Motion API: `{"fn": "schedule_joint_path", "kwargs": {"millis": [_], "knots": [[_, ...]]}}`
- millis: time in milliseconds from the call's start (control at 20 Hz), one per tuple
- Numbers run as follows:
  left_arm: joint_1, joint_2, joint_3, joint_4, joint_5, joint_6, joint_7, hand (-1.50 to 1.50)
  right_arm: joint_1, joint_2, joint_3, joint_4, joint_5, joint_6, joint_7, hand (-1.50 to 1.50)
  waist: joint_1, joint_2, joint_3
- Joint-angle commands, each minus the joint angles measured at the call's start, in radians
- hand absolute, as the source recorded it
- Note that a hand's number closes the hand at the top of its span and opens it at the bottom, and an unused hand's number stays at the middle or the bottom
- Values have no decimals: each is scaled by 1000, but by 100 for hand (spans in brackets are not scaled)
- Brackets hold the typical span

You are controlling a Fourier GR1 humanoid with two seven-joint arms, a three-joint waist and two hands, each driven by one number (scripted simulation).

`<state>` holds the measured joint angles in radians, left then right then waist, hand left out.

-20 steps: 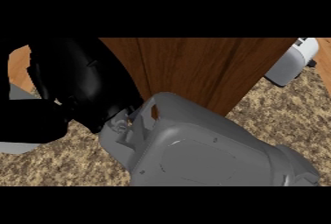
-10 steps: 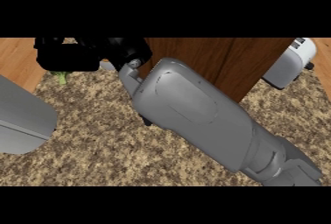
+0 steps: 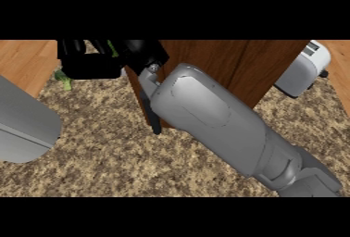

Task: Pick up the wine, place it into the cabinet and close the cabinet

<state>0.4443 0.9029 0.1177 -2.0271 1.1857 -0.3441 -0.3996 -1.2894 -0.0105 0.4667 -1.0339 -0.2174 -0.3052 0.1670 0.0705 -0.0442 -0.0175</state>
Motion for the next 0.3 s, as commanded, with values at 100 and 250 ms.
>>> {"fn": "schedule_joint_path", "kwargs": {"millis": [100, 250], "knots": [[-20, 5, -1, -10, 1, 33, 17, 150, 76, -107, -58, 179, 21, -14, -26, 150, -38, 80, 16], [-19, -6, -1, -4, 12, 30, 14, 150, 93, -115, -59, 180, 25, -11, -47, 150, -40, 77, 15]]}}
